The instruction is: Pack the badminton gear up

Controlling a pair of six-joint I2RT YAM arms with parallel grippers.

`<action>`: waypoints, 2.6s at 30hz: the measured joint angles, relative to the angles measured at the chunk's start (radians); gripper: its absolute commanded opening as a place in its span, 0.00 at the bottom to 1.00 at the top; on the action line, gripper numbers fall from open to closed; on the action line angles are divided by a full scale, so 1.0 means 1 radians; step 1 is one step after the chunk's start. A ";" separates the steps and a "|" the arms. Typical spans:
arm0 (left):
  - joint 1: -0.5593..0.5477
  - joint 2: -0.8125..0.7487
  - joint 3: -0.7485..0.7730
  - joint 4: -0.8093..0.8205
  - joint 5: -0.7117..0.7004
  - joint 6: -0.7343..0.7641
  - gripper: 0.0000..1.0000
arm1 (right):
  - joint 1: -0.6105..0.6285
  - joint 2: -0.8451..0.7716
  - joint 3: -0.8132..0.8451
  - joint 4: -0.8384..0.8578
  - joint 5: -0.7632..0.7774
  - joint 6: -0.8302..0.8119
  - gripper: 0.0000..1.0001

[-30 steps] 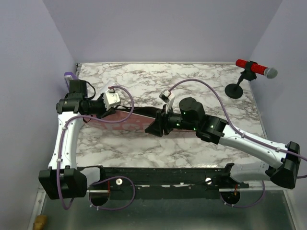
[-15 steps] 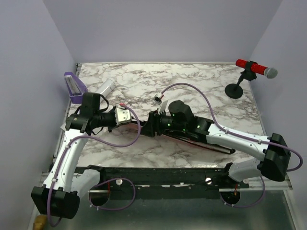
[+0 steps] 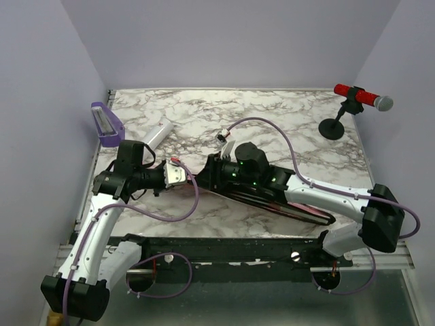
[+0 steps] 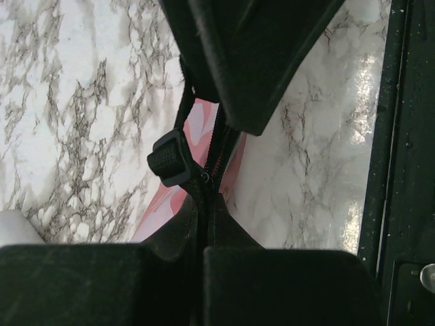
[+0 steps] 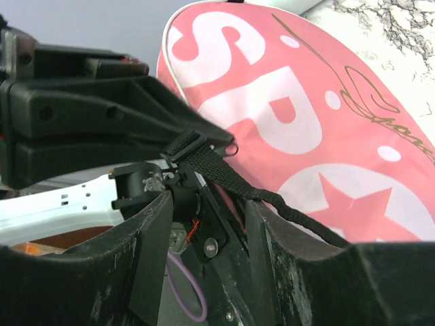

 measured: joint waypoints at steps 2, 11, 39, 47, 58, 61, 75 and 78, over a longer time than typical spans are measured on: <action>-0.008 -0.013 -0.010 -0.010 -0.005 0.003 0.00 | 0.000 0.024 0.012 0.001 0.010 0.001 0.54; -0.023 -0.075 -0.034 -0.040 -0.027 0.028 0.00 | 0.004 0.077 0.024 0.022 0.030 0.005 0.54; -0.039 -0.116 -0.048 -0.097 -0.048 0.075 0.00 | 0.012 0.157 -0.080 0.310 -0.107 0.135 0.45; -0.040 -0.125 -0.048 -0.122 -0.053 0.097 0.00 | 0.012 0.190 -0.118 0.455 -0.154 0.210 0.36; -0.045 -0.129 -0.048 -0.132 -0.056 0.117 0.00 | 0.010 0.189 -0.142 0.516 -0.166 0.257 0.20; -0.045 -0.129 -0.048 -0.131 -0.056 0.124 0.00 | 0.010 0.182 -0.145 0.529 -0.168 0.269 0.16; -0.045 -0.129 -0.048 -0.131 -0.058 0.133 0.00 | 0.010 0.180 -0.147 0.529 -0.174 0.280 0.01; -0.045 -0.129 -0.048 -0.131 -0.060 0.135 0.00 | 0.010 0.167 -0.147 0.504 -0.161 0.269 0.01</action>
